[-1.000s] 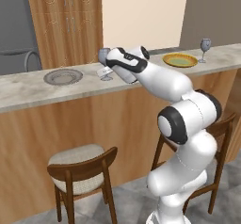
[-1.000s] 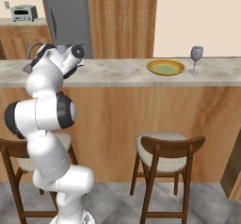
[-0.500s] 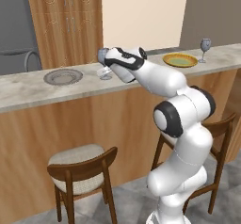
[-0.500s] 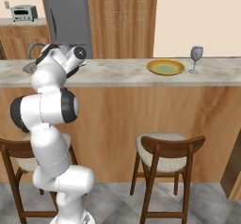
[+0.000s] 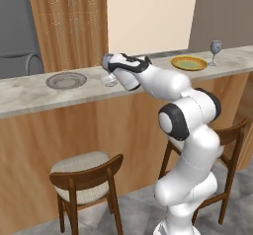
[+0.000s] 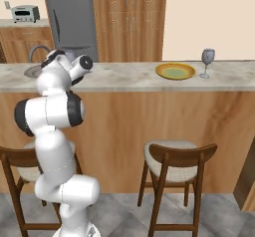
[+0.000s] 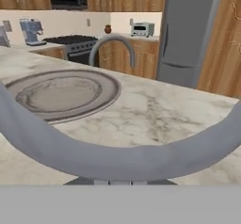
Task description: Retrieve the wine glasses from the counter and place one next to each plate.
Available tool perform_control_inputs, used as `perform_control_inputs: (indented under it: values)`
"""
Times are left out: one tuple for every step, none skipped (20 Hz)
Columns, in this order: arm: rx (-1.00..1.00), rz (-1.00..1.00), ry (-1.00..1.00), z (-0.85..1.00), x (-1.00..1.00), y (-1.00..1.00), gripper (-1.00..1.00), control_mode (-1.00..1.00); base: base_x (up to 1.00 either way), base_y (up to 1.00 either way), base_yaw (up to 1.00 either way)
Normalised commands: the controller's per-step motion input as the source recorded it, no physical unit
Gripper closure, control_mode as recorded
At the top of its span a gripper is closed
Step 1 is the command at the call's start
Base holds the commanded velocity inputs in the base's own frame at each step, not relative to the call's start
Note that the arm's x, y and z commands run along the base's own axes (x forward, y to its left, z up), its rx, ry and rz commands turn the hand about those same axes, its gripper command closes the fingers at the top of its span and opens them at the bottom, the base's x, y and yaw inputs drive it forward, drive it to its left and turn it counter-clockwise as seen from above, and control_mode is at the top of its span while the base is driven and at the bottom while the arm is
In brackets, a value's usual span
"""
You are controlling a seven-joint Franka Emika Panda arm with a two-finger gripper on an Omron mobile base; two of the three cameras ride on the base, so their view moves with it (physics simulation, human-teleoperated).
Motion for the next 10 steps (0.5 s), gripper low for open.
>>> perform_control_inputs:
  values:
    - [-0.03, 0.00, -0.01, -0.30, 0.19, 0.04, 1.00, -1.00, 0.00, 0.00, 0.00]
    - [-0.01, 0.00, -0.01, -0.23, 0.23, 0.01, 1.00, -1.00, 0.00, 0.00, 0.00]
    - [0.00, 0.00, 0.00, -0.19, 0.30, 0.01, 1.00, -1.00, 0.00, 0.00, 0.00]
    - [0.00, 0.00, 0.00, -0.13, 0.39, 0.06, 1.00, -1.00, 0.00, 0.00, 0.00]
    - [0.00, 0.00, 0.00, -0.06, 0.46, 0.13, 1.00, -1.00, 0.00, 0.00, 0.00]
    - [0.00, 0.00, 0.00, -0.06, 0.49, 0.14, 1.00, -1.00, 0.00, 0.00, 0.00]
    - [0.00, 0.00, 0.00, -0.06, 0.53, 0.19, 1.00, -1.00, 0.00, 0.00, 0.00]
    - [0.00, 0.00, 0.00, -0.05, 0.54, 0.23, 1.00, -1.00, 0.00, 0.00, 0.00]
    - [0.00, -0.01, 0.00, -0.03, 0.56, 0.26, 1.00, -1.00, 0.00, 0.00, 0.00]
    - [0.00, -0.02, 0.00, -0.02, 0.56, 0.29, 1.00, -1.00, 0.00, 0.00, 0.00]
